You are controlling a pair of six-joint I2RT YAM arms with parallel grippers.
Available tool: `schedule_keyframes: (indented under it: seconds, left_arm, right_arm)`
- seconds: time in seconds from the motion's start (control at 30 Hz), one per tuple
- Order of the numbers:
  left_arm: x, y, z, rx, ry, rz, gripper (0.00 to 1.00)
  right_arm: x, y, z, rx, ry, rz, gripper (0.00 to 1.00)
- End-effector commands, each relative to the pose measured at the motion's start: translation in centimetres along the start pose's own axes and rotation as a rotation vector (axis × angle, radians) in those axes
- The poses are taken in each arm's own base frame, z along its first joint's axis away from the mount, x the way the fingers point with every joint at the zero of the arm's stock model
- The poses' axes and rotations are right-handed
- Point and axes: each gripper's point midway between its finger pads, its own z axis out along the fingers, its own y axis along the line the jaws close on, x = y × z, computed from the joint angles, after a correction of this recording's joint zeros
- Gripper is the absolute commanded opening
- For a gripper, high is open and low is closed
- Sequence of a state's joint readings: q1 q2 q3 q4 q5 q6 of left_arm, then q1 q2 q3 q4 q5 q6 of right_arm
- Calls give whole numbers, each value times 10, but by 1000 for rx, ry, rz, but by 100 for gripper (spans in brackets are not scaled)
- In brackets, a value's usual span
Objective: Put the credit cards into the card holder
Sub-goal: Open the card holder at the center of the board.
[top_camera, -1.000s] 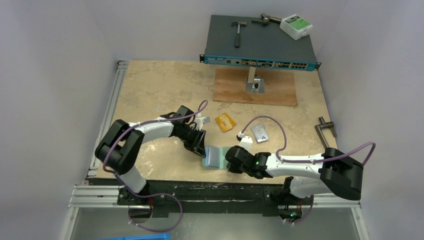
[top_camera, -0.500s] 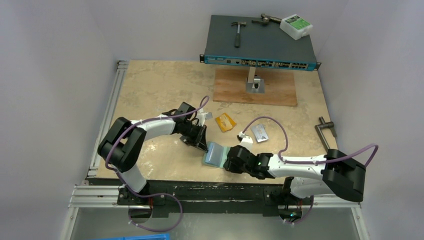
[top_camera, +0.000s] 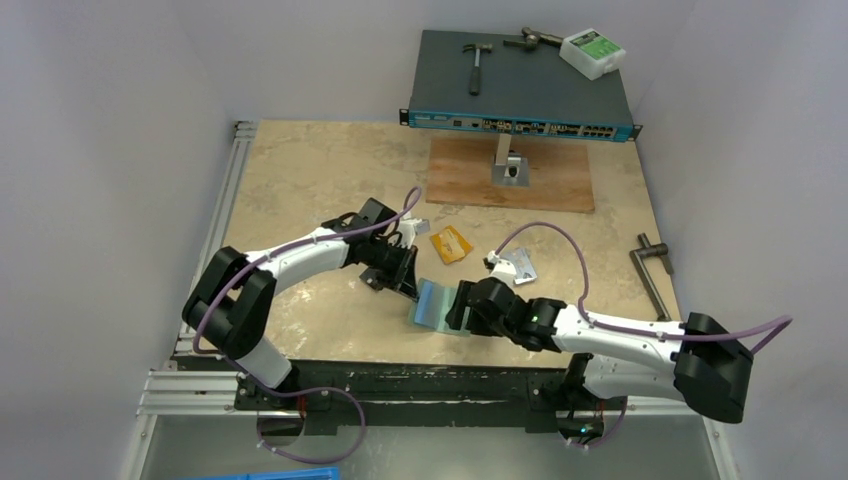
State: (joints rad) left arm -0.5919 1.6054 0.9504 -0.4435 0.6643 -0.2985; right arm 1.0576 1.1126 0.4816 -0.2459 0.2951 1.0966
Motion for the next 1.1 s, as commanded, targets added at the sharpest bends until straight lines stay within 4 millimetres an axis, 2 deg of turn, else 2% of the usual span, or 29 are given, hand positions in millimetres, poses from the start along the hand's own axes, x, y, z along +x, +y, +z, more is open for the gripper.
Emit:
schedule_keyframes:
  seconds: [0.0,0.13,0.23,0.5,0.67,0.87,1.07]
  left_arm:
    - [-17,-10,-14,-49,-47,7,0]
    - [-17,-5,-13,-78,-50,-2,0]
    - [-17,0,-12,-102,-45,-6,0]
    - [-17,-1,-11,-97,-37,-4,0]
    - [-17,-2,-10,-87,-35,-14,0]
    - [-18,-4,-11,-88,-40,-10,0]
    - [-16,-8,-9,-78,-33,-2,0]
  right_arm:
    - [-28,42,-11,-95,-57,-38,72]
    - [-40,63,-11,-138,-84,-54,80]
    - [-43,73,-6,-146,-84,-71,82]
    - [-44,71,19,-58,-91,-134,82]
    - [-46,74,22,-59,-100,-154,82]
    - [-43,88,20,-129,-110,-159,83]
    - [-39,85,28,-105,-99,-174,82]
